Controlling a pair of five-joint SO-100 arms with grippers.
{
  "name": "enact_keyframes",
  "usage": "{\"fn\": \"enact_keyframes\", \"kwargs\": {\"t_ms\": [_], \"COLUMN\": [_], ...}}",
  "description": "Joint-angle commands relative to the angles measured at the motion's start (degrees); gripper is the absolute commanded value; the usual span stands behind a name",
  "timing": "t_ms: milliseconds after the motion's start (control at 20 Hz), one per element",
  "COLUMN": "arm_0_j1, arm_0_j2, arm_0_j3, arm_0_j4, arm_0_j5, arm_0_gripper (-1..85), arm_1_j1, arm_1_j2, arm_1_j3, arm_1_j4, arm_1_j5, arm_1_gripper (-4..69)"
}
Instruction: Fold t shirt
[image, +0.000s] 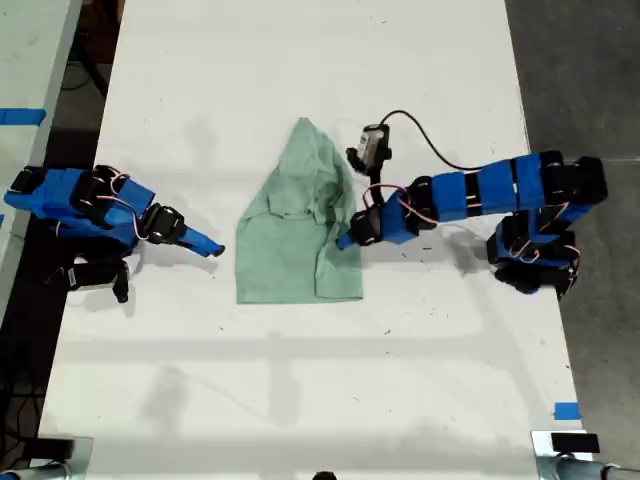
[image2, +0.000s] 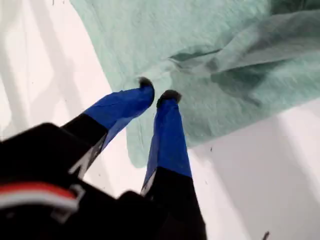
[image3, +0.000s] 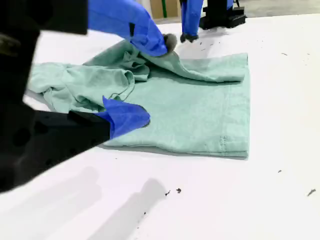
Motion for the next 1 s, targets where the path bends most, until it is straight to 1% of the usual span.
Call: {"fn": "enact_keyframes", "kwargs": {"t_ms": [0, 150, 250, 400, 500, 550, 650, 700, 750, 950], "arm_0_j1": [0.8, 0.8, 0.8, 0.8, 0.8, 0.8, 0.8, 0.8, 0.8, 0.8], "arm_0_j2": [0.5, 0.5, 0.5, 0.5, 0.5, 0.5, 0.5, 0.5, 0.5, 0.5], "arm_0_j3": [0.1, 0.1, 0.1, 0.1, 0.1, 0.1, 0.1, 0.1, 0.1, 0.0], "arm_0_j4": [0.0, 0.0, 0.0, 0.0, 0.0, 0.0, 0.0, 0.0, 0.0, 0.0], "arm_0_j5": [0.4, 0.4, 0.4, 0.4, 0.4, 0.4, 0.3, 0.3, 0.3, 0.4], "arm_0_gripper": [18.3, 18.3, 18.3, 18.3, 18.2, 18.2, 18.2, 18.2, 18.2, 18.1], "arm_1_j1": [1.8, 3.8, 4.0, 4.0, 5.9, 7.6, 10.5, 12.0, 12.1, 11.5], "arm_1_j2": [24.7, 53.1, 66.9, 82.6, 94.0, 93.8, 93.8, 93.6, 93.9, 93.9], "arm_1_j3": [10.4, 26.6, 35.2, 48.6, 57.0, 58.3, 66.9, 68.5, 67.6, 68.1], "arm_1_j4": [2.5, 9.1, 13.6, 15.4, 20.0, 21.6, 22.1, 24.4, 26.5, 26.4], "arm_1_j5": [0.6, 3.2, 5.0, 7.5, 7.2, 6.1, 5.1, 9.4, 9.5, 11.0], "arm_1_gripper": [1.1, 1.2, 1.2, 1.2, 1.2, 1.2, 1.2, 1.2, 1.1, 1.7]}}
